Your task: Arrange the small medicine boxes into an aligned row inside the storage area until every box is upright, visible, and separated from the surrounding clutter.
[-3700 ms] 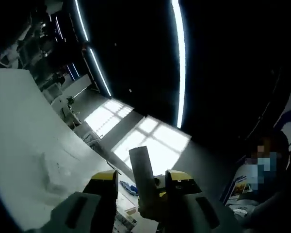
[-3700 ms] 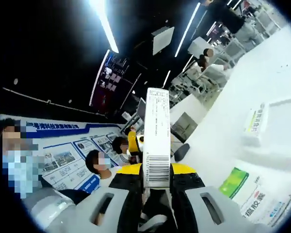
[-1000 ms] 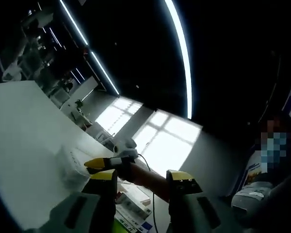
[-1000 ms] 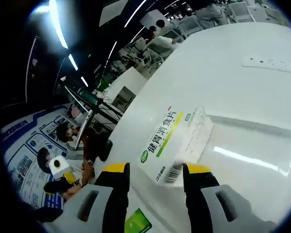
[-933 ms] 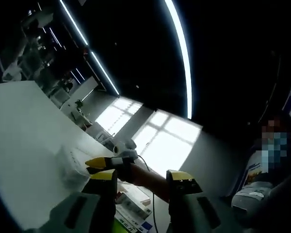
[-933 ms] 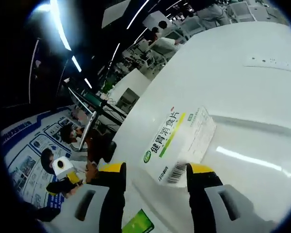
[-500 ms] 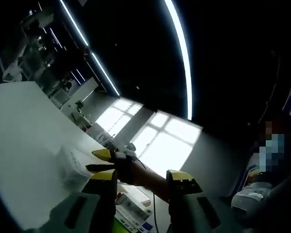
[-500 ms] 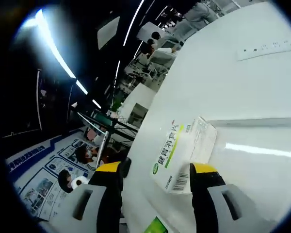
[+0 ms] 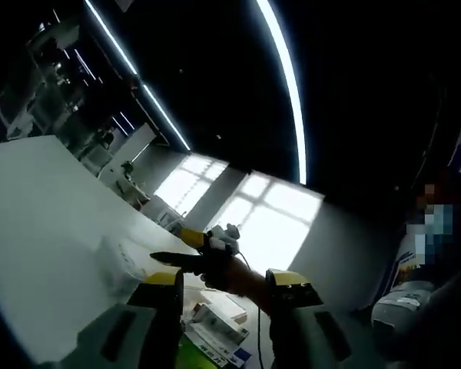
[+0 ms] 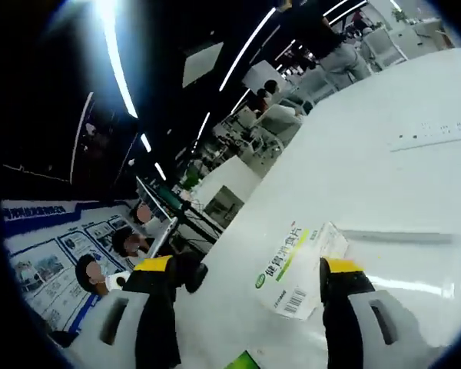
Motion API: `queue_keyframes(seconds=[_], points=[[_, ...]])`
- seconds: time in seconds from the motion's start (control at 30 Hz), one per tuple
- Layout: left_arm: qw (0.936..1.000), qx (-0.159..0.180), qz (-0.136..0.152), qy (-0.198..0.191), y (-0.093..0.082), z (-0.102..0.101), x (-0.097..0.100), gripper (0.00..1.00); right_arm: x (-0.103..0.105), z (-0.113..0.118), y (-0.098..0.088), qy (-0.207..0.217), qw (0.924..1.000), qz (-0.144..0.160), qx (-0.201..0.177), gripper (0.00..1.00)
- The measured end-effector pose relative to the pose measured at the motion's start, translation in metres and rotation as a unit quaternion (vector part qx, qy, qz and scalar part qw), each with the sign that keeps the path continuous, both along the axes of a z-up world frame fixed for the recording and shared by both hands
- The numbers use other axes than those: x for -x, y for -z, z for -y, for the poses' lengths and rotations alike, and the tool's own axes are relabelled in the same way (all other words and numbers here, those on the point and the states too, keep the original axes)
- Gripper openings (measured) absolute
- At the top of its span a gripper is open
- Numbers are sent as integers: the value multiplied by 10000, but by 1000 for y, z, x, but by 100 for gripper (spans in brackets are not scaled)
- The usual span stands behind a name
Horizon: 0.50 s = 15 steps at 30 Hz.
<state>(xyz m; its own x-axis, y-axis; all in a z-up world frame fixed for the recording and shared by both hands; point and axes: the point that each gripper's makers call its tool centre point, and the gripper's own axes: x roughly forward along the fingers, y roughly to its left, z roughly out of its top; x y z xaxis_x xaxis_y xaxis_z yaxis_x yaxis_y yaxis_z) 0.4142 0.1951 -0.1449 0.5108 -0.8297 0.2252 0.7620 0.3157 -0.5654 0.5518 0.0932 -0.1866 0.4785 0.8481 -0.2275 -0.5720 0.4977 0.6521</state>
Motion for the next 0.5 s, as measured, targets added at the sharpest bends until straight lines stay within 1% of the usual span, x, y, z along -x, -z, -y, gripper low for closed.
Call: queue_keyframes(seconds=[0.03,0.07,0.1,0.13,0.17,0.23,0.27,0.3,0.37,0.47,0.5], points=[[9999,-90,48,-64,1,-2,-1,47,7,2,-4,-34,9998,184,58,97],[9997,-169,105,-120,1,-3,-2,49,9,4,-6,-20,9995,295,98,98],[9996,-211,143,-156,1,-4,-2,52,16,7,-8,-109,9983,526,205,98],[9995,-227,163,-173,1,-4,-2,55,16,8,-10,-84,9978,620,207,100],[9992,-276,196,-230,2,-6,-3,57,26,14,-21,-6,9940,1078,187,100],[9987,-301,244,-331,2,-9,-4,66,32,19,-26,54,9917,1280,137,100],[9981,-287,248,-484,2,-13,-7,72,39,27,-33,113,9891,1468,40,100],[9977,-240,255,-585,1,-16,-9,80,47,31,-33,95,9885,1506,20,100],[9965,-277,359,-709,0,-18,-10,89,55,36,-33,77,9881,1534,22,100],[9939,-637,563,-705,4,-15,-6,96,71,54,-42,200,9771,2113,167,100],[9938,-670,574,-672,5,-14,-4,98,75,57,-44,266,9735,2260,207,100]])
